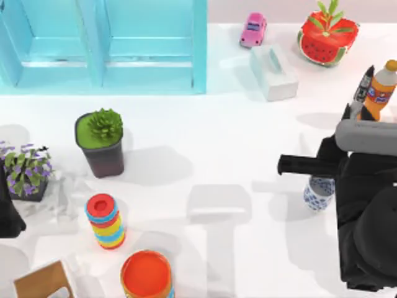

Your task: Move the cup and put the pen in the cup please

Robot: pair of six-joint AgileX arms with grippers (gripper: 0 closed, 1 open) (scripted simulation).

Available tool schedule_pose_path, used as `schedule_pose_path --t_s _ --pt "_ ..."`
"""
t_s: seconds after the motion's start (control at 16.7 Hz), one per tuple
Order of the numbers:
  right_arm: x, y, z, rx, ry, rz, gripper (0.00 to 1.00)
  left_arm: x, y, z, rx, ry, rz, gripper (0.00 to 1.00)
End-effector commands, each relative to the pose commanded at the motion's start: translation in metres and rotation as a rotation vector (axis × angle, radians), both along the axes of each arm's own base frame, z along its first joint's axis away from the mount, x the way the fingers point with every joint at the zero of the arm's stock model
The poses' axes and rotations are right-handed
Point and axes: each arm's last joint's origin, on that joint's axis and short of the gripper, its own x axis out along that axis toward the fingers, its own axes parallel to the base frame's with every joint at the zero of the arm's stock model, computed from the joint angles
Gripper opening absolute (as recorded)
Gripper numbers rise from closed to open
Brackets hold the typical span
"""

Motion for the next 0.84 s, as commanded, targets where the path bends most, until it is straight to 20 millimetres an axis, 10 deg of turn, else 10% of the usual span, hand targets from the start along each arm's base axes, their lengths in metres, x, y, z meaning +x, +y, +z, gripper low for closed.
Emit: schedule_pose_path --t_s 0.48,0.84 --pt "0.0000 0.0000 0.0000 0.000 0.000 0.000 0.98 0.0000 0.0000 0.0000 0.000 0.000 0.000 1.00" --pt "0.0000 0.0000 0.0000 0.000 0.000 0.000 1.00 0.0000 0.0000 0.0000 0.000 0.000 0.000 1.00"
